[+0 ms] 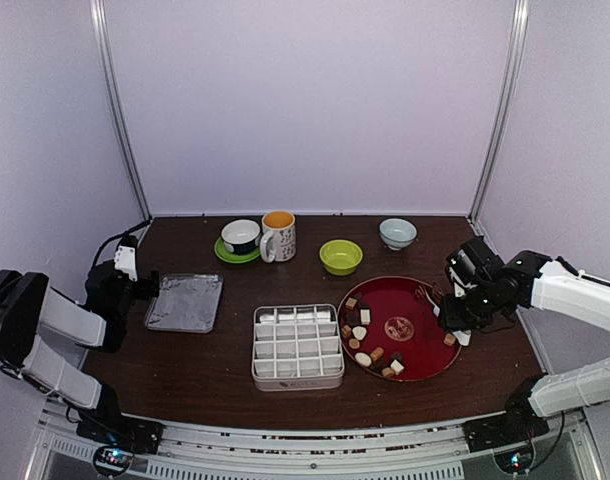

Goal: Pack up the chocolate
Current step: Pick up the clamp from the plate, then pick up the fake chocolate from the plate.

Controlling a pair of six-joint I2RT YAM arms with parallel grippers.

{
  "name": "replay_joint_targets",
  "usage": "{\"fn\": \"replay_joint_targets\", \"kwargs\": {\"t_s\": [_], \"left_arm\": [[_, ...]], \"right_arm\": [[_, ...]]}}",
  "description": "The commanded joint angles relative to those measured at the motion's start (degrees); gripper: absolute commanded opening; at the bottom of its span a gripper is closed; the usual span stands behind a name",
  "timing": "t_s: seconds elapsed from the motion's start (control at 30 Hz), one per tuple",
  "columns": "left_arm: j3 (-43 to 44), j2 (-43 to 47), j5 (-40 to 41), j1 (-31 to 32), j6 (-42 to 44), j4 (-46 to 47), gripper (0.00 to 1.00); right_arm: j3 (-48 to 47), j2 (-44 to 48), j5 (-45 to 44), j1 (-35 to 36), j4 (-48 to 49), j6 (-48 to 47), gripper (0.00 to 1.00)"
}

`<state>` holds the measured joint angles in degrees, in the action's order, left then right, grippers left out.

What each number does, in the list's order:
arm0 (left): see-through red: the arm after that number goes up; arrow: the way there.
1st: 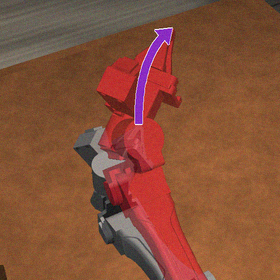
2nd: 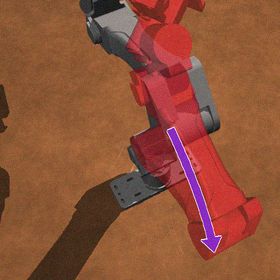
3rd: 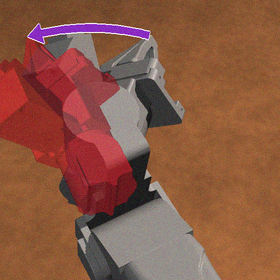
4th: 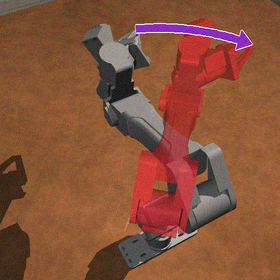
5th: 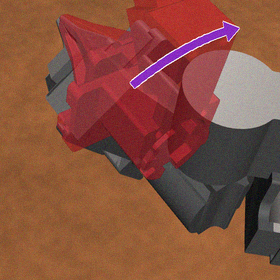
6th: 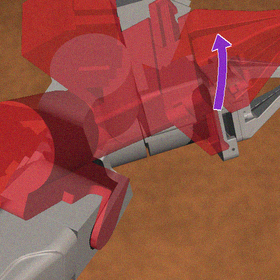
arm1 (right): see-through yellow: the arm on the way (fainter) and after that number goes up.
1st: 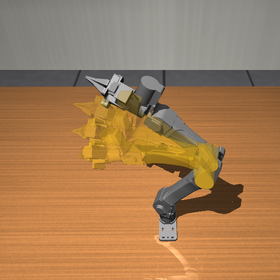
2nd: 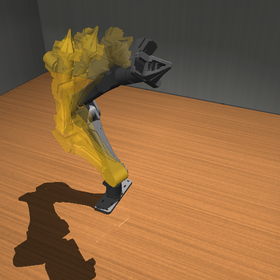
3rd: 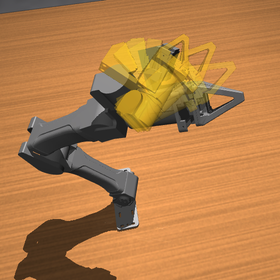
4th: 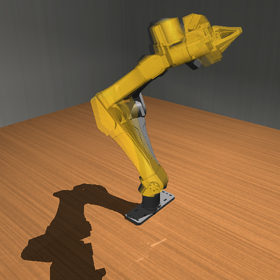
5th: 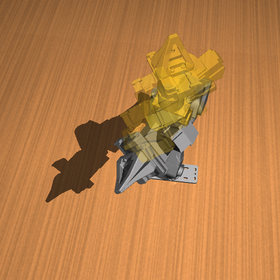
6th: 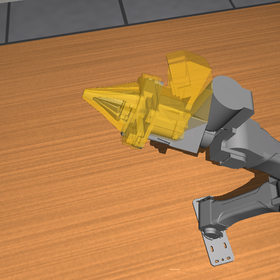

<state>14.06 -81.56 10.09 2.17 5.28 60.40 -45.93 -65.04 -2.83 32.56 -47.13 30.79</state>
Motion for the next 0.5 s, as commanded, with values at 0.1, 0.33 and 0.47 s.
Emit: {"fn": "replay_joint_targets", "kwargs": {"t_s": [0.1, 0.33, 0.47], "left_arm": [[1.2, -0.1, 0.0, -0.5, 0.0, 3.5, 0.98], [1.2, -0.2, 0.0, -0.6, 0.0, 3.5, 0.98], [1.2, -0.1, 0.0, -0.5, 0.0, 3.5, 0.98]], "right_arm": [[0.2, -3.2, 4.2, -2.4, 5.6, 0.6, 0.42], [-1.3, -7.3, 0.4, -2.8, 5.8, 0.0, 0.41], [-1.7, -8.4, -0.9, -2.8, 6.5, -0.2, 0.41]]}}
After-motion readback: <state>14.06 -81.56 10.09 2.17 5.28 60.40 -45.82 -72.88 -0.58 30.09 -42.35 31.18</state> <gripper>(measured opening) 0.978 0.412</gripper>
